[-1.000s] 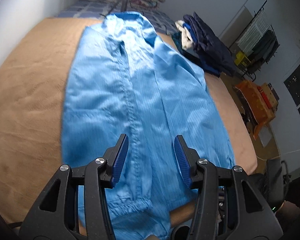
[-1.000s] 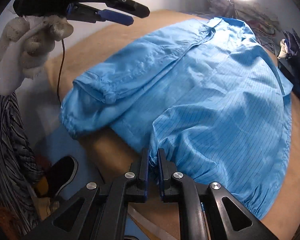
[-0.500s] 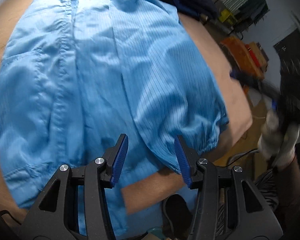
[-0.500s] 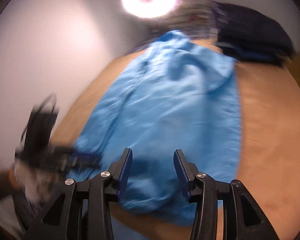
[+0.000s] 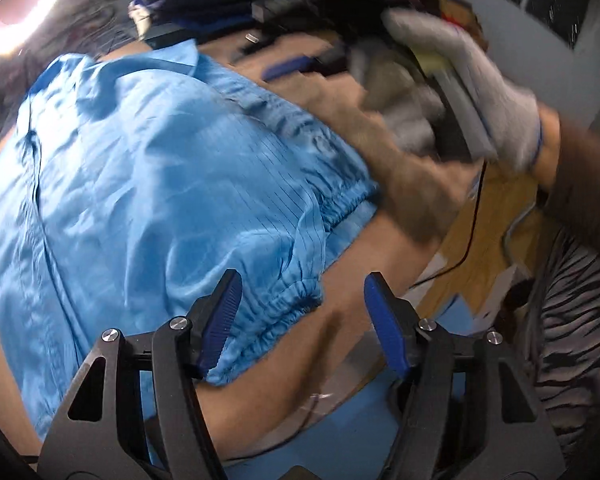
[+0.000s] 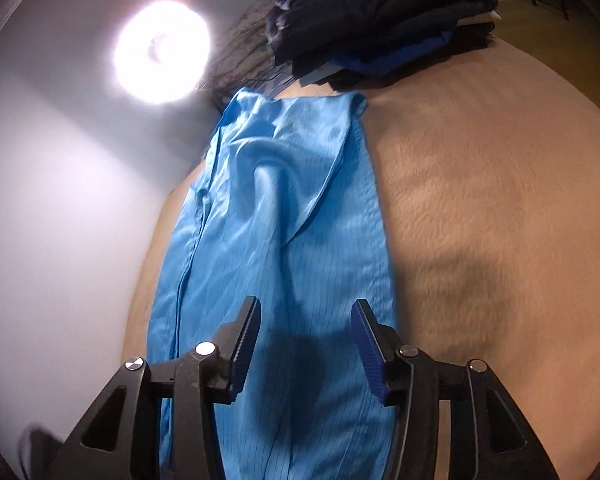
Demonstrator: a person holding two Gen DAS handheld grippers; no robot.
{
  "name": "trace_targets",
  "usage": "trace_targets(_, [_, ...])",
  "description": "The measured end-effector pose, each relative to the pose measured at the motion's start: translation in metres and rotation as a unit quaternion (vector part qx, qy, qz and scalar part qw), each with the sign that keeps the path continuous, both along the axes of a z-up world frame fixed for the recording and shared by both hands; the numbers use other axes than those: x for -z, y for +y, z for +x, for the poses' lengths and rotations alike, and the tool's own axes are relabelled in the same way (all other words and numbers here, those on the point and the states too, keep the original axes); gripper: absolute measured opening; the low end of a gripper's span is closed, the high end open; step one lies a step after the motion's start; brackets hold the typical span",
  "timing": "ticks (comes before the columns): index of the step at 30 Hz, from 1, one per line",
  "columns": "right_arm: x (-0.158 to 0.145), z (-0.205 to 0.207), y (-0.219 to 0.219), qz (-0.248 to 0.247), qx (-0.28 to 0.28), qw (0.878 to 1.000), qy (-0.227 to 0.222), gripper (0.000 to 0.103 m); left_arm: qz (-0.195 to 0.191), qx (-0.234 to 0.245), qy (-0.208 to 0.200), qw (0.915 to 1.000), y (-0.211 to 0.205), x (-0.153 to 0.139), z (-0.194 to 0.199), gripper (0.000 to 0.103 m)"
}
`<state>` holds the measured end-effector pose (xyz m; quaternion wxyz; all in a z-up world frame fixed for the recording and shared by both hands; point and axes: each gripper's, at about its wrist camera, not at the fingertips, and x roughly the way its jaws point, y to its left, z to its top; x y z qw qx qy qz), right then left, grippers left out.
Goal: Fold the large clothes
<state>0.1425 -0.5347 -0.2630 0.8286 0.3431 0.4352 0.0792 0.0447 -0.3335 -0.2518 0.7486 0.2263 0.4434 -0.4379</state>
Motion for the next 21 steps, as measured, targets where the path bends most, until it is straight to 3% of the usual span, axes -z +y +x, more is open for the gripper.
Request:
trace_targets(4, [0.008,0.023,-0.014,0.022,0.016,1.0,-0.001,0.05,0.017,-0.004,0.01,0.9998,-0.008,0.016,0.006,0.065])
trace_targets(5, [0.008,0.033,-0.017,0.026,0.019,0.999,-0.001,0.05,0.017,-0.007,0.014,0.9997,-0.009,0.02,0.006,0.06])
trace_targets(6, [0.009,0.043,-0.021,0.031,0.02,0.999,-0.002,0.05,0.019,-0.009,0.017,0.9996,-0.01,0.023,0.007,0.046])
trace_targets(8, [0.011,0.061,-0.028,0.035,0.023,0.999,0.004,0.05,0.024,-0.007,0.023,0.9994,-0.01,0.028,0.011,0.031])
trace_targets(11, [0.017,0.096,-0.034,0.036,0.017,0.999,0.022,0.049,0.018,0.003,0.027,0.9995,-0.011,0.028,0.01,0.016])
trace_targets(14, [0.021,0.121,-0.028,-0.003,-0.006,0.999,0.039,0.046,0.011,0.01,0.035,0.9993,-0.011,0.026,0.013,0.008])
trace_targets(18, [0.034,0.143,-0.022,0.006,-0.024,0.999,0.036,0.008,-0.008,0.018,0.061,0.9979,-0.006,0.016,0.017,0.007])
trace_targets(21, [0.033,0.153,-0.014,-0.042,-0.035,0.998,0.039,0.0,-0.032,0.024,0.093,0.9949,0.001,0.006,0.017,0.006])
